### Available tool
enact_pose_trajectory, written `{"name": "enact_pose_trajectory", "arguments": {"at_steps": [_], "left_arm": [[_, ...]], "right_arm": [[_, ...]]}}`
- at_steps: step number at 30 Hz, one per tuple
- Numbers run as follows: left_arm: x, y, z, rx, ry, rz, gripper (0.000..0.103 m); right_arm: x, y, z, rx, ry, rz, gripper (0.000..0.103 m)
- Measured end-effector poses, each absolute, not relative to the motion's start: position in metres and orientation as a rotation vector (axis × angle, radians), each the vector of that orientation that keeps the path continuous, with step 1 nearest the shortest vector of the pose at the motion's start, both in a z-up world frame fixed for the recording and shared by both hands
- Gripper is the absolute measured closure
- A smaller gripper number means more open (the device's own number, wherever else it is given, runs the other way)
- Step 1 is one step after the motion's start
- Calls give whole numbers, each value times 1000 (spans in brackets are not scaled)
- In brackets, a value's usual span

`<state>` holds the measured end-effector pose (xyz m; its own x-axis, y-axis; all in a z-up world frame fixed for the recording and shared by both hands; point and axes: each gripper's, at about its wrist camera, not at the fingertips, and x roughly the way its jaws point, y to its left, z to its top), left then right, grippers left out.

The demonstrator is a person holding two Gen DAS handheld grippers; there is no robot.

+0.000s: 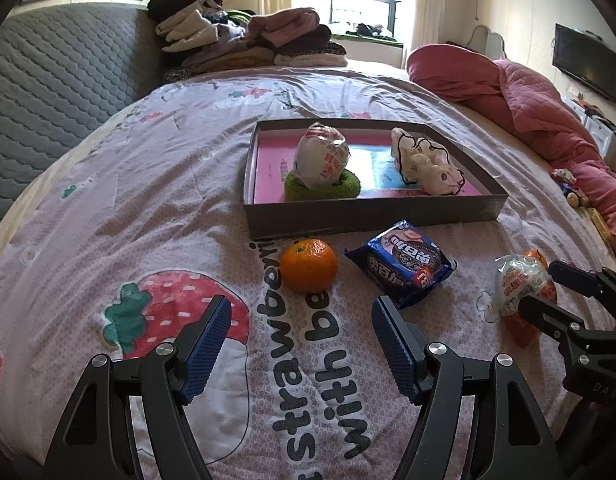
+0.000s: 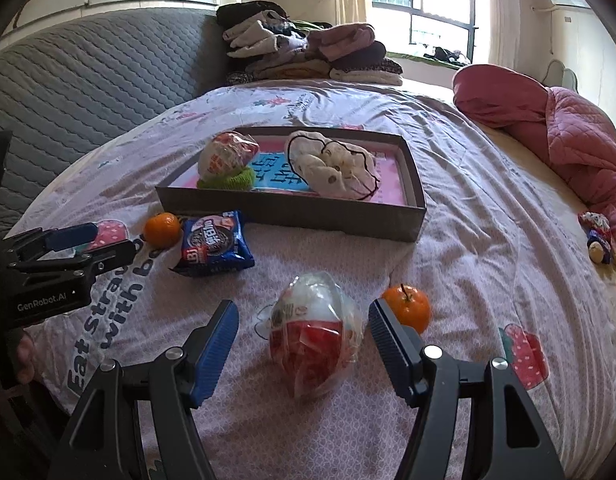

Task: Organize objects
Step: 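Close the right tool on the clear red-filled candy egg while the left tool nears the orange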

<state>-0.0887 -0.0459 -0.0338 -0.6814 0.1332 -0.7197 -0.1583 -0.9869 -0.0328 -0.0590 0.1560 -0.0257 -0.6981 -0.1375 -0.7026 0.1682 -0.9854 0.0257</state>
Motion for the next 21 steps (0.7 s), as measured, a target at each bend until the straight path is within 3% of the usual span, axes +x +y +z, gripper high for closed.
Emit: {"name": "enact_pose_trajectory", "arguments": {"at_steps": [21], "left_arm": [[-114,-51,-58,-1160,63,2769,29]], "right_arm": [[-64,148,-41,1173,81,-2737,38]]}}
